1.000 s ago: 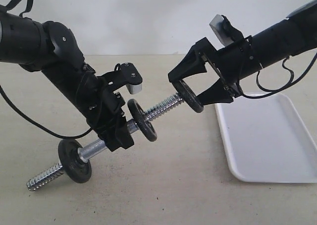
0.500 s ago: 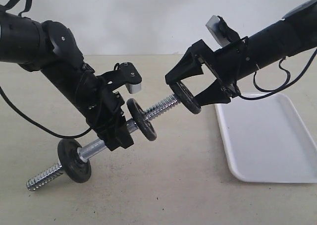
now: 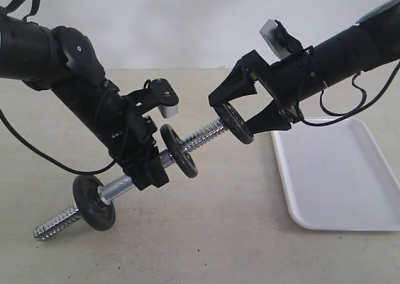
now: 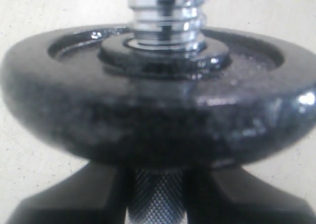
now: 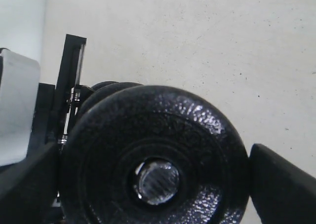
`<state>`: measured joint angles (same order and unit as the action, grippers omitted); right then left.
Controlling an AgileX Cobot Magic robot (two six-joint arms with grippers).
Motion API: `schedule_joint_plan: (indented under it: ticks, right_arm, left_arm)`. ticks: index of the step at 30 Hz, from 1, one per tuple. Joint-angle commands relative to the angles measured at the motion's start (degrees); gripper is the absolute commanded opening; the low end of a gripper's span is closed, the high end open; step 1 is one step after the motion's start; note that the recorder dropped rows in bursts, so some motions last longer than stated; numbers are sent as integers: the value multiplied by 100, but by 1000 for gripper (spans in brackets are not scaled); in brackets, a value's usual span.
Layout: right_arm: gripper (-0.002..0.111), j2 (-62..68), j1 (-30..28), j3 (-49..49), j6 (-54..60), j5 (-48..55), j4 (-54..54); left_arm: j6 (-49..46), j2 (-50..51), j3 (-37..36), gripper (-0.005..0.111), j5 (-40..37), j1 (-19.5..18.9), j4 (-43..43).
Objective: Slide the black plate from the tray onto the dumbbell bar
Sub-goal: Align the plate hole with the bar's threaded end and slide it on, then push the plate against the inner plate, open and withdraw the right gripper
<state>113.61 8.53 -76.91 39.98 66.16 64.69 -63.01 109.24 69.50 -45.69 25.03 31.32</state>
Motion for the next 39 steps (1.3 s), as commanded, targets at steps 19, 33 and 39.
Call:
schedule_joint_plan:
  ticks: [19, 33, 39]
  right_arm:
    - [0, 100, 71, -19, -187, 380, 826]
    - [6, 23, 71, -19, -197, 380, 867]
    - [72, 23, 71, -19, -197, 380, 867]
  left_arm:
    - [-92, -594, 214, 4, 503, 26, 872]
    - [-92, -616, 322, 4, 518, 26, 872]
    - [-92, -616, 322, 4, 518, 26, 872]
